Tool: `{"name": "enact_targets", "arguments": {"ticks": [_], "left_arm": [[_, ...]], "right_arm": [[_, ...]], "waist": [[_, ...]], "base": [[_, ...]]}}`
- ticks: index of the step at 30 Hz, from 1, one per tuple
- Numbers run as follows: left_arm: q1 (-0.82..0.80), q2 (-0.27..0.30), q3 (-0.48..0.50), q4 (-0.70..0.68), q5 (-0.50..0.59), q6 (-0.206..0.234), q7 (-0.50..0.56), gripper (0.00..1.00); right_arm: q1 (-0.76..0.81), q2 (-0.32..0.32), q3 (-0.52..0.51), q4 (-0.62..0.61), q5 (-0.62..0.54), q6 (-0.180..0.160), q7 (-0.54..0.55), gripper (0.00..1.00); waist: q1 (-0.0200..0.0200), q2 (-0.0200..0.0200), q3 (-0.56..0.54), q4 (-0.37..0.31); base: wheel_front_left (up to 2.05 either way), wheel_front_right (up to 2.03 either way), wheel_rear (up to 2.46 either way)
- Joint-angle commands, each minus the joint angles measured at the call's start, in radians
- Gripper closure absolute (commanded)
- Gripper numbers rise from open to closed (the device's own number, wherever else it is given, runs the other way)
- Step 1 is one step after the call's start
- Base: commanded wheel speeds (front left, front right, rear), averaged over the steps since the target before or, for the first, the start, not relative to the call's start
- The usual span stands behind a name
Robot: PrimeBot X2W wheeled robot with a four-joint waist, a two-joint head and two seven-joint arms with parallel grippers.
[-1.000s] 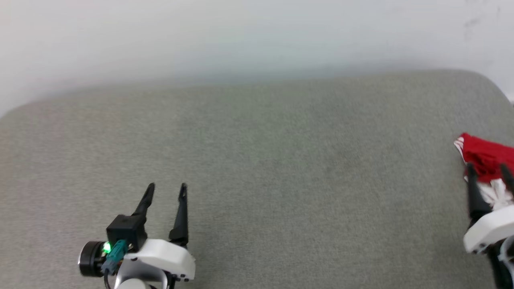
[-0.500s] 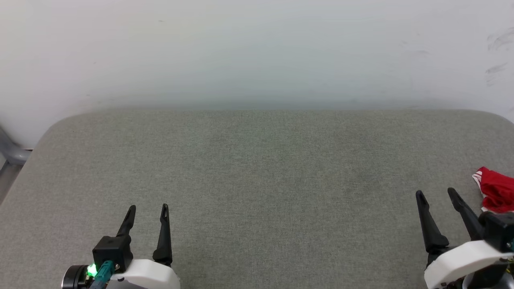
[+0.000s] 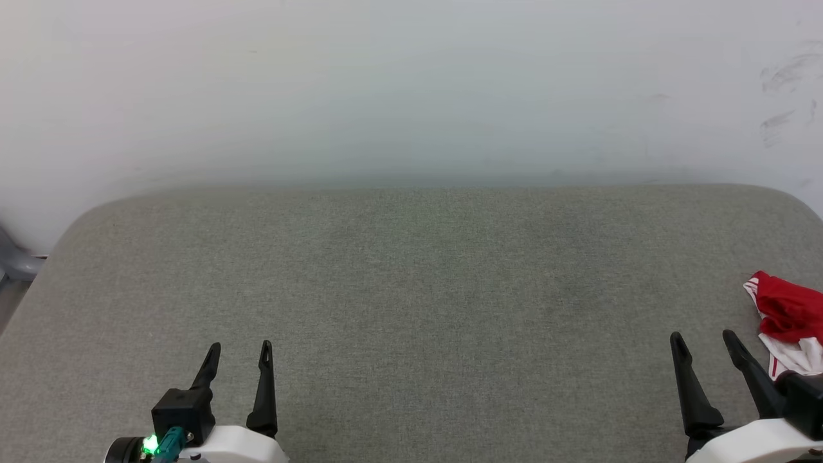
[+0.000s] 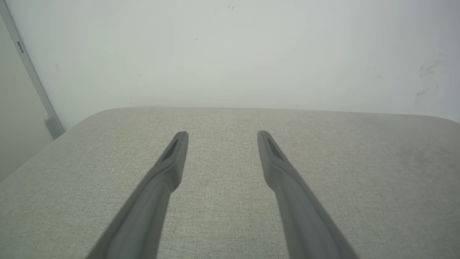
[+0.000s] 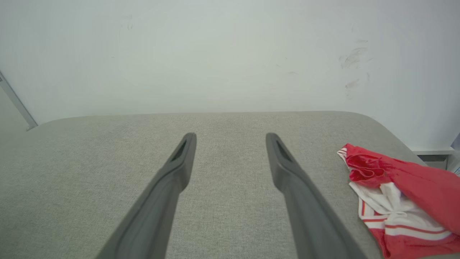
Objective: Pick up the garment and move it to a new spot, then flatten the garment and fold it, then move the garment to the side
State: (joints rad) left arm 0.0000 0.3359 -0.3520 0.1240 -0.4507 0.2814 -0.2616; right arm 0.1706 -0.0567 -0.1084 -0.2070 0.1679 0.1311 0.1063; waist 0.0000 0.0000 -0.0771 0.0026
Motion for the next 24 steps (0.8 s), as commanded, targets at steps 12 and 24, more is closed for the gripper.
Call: {"name": "enact_targets", "arguments": {"ticks": [12,24], "left_arm": [[0.011,-0.004,0.004,0.019,0.01,-0.016,-0.004,0.0],[-0.001,-0.03,0.036,0.031,-0.094,-0.048,0.031,1.0]], "right_arm": [[0.0,0.008,0.015,0.004,0.017,-0.001,-0.003,0.0],[-0.024,0.004,0.016,0.056,0.138,0.0,0.0,1.0]], "waist": [[0.0,0.0,0.004,0.001],[0.0001,0.0,0.009,0.001]], "base": [[0.0,0.0,0.0],[0.0,0.0,0.0]]}}
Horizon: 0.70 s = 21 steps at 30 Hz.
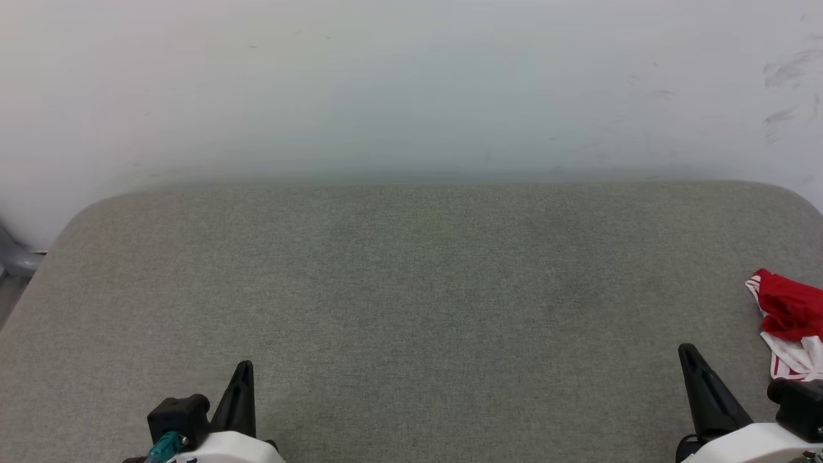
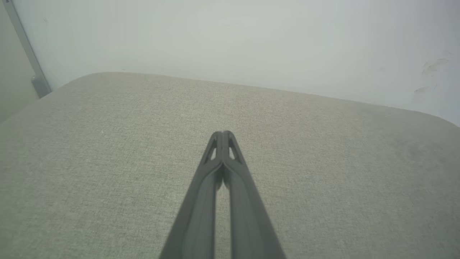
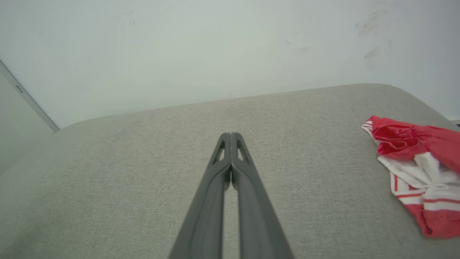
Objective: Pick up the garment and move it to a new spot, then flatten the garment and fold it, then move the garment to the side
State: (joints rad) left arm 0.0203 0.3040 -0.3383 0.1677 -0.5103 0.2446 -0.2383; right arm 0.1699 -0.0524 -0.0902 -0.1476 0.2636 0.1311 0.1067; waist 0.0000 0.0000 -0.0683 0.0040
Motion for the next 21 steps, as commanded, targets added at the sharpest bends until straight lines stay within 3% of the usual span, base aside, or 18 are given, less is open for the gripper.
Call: {"name": "enact_targets", "arguments": {"ticks": [1,21], "left_arm": [[-0.024,-0.002,0.029,-0.011,-0.051,-0.016,0.013,1.0],[-0.057,-0.059,0.129,0.019,-0.32,-0.109,0.094,1.0]], "right_arm": [[-0.027,0.0,-0.003,0.002,0.062,0.0,0.0,1.0],[-0.093,0.0,-0.008,0.099,0.385,0.0,0.002,1.0]], "waist": [[0.0,0.0,0.001,0.0],[0.0,0.0,0.012,-0.001]], "base": [[0.0,0.0,0.0],[0.0,0.0,0.0]]}}
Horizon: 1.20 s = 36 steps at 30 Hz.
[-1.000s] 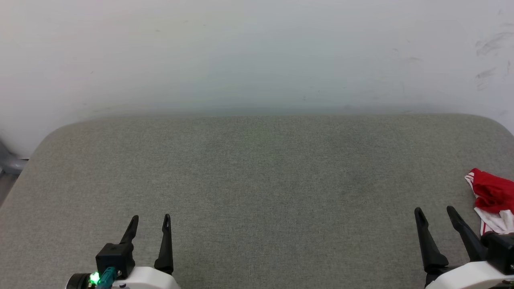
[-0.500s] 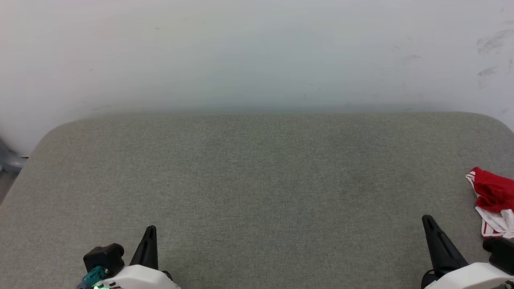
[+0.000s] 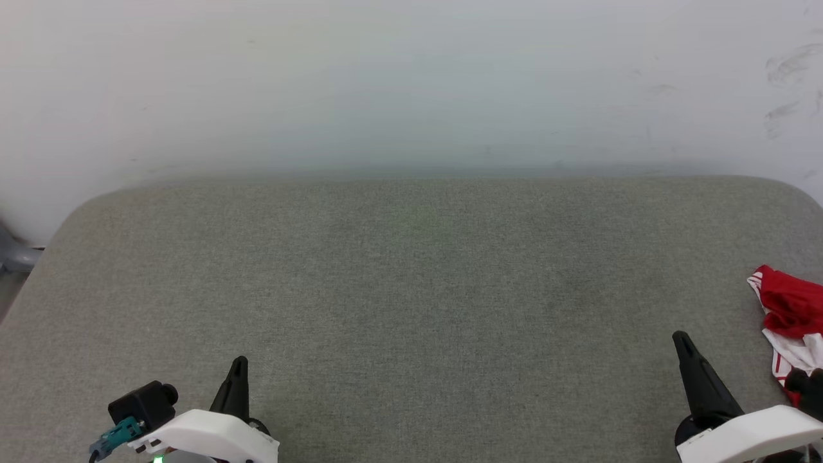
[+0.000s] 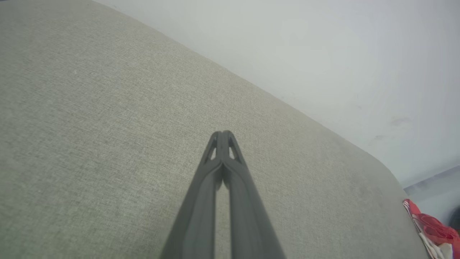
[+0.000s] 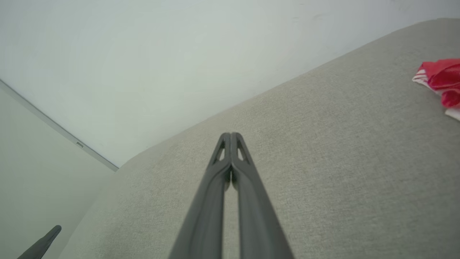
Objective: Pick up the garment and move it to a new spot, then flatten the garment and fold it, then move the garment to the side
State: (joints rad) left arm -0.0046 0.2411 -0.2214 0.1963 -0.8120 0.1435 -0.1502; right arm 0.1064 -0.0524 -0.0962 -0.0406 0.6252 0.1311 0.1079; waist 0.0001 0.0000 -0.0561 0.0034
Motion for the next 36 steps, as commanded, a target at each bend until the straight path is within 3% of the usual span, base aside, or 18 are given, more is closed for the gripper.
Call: {"name": "enact_targets", "arguments": {"ticks": [1,36], "left_arm": [[-0.033,0.001,0.017,-0.008,-0.031,-0.012,0.009,1.0],[-0.071,-0.083,0.161,0.016,-0.393,-0.136,0.123,1.0]], "right_arm": [[-0.033,0.0,-0.003,-0.003,0.038,0.0,0.001,1.0],[-0.124,0.001,-0.01,0.13,0.478,0.0,0.003,1.0]], "waist": [[0.0,0.0,0.001,0.0],[-0.0001,0.0,0.022,-0.001]], "base": [[0.0,0.0,0.0],[0.0,0.0,0.0]]}}
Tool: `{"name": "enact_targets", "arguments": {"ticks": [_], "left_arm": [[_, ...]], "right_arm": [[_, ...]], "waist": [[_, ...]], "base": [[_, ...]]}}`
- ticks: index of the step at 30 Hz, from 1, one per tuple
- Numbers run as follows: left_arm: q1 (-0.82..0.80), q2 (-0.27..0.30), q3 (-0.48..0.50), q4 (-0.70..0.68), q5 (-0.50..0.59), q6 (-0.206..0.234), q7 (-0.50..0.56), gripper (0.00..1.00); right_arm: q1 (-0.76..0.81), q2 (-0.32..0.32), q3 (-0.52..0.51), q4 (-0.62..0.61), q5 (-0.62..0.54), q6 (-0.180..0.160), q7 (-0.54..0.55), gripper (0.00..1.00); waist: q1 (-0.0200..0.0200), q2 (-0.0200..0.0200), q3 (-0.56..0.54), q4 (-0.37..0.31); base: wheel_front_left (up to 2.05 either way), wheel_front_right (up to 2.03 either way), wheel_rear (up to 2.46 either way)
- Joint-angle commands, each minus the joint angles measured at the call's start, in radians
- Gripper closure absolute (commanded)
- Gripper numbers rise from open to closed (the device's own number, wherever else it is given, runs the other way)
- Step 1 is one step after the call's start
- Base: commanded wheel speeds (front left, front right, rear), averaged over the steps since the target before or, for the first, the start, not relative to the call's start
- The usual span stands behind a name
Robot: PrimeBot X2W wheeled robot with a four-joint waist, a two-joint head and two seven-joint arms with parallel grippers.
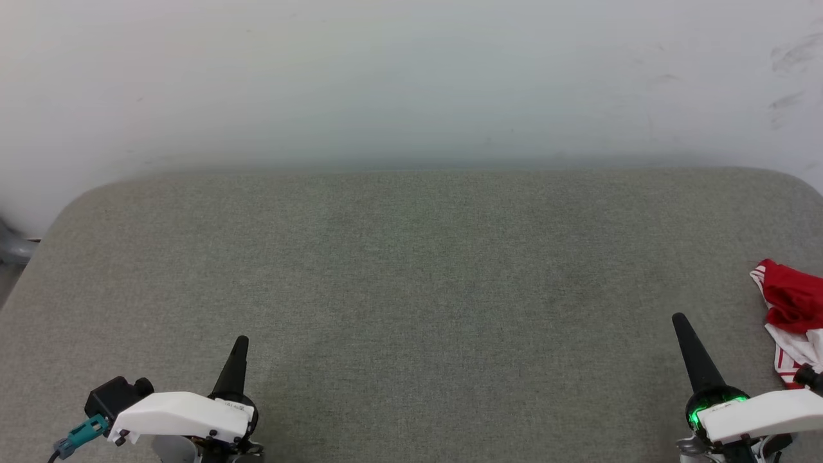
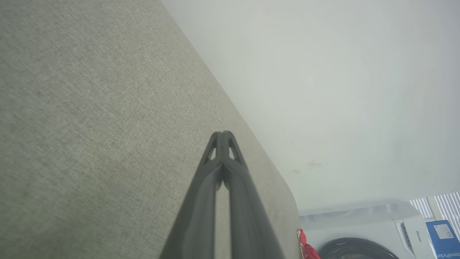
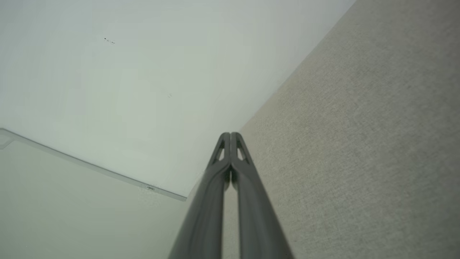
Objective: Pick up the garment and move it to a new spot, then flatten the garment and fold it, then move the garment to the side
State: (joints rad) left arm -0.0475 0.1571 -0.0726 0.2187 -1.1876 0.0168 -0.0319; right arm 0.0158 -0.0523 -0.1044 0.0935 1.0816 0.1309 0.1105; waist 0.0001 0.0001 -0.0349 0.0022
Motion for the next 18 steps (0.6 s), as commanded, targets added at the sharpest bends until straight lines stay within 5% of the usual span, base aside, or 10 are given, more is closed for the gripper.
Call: {"name": "enact_targets", "arguments": {"ticks": [1,18], "left_arm": [[-0.029,-0.001,0.015,-0.006,-0.025,-0.012,0.008,1.0],[-0.041,-0.034,0.071,0.005,-0.16,-0.057,0.052,1.0]], "right_arm": [[-0.035,0.001,-0.002,-0.001,0.032,0.0,0.0,1.0],[-0.067,0.001,-0.005,0.051,0.197,0.0,0.002,1.0]], "waist": [[-0.0001,-0.0001,0.001,0.0],[-0.0001,-0.0001,0.011,-0.001]], "base": [[0.0,0.0,0.0],[0.0,0.0,0.0]]}}
